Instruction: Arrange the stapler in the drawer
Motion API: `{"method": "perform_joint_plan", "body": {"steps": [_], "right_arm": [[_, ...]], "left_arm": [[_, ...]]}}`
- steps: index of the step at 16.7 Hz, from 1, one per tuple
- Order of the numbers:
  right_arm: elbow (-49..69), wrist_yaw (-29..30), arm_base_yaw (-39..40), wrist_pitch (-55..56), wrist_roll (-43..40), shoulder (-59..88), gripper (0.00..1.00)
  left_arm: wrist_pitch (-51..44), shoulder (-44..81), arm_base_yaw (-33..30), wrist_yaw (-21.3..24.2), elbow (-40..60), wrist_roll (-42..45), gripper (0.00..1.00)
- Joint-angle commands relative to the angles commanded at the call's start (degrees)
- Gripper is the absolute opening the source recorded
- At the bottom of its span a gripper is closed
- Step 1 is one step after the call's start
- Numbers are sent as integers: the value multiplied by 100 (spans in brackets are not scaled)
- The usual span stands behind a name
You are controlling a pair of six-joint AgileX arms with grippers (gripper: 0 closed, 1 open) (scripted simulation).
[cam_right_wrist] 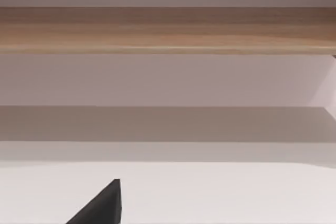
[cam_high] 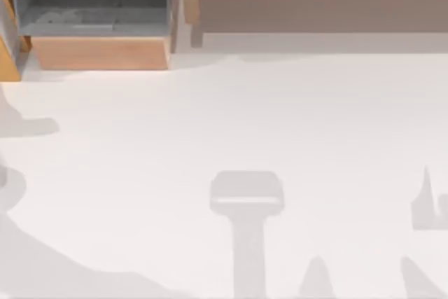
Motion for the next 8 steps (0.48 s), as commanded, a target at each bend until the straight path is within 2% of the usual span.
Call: {"method": "perform_joint_plan", "body": {"steps": [4,8], "right_arm": [[0,0,0,0,0,0,100],[0,0,0,0,0,0,100]], "left_arm": [[-72,62,-1,-10,67,8,0],[-452,424,-174,-188,890,3,0]]}}
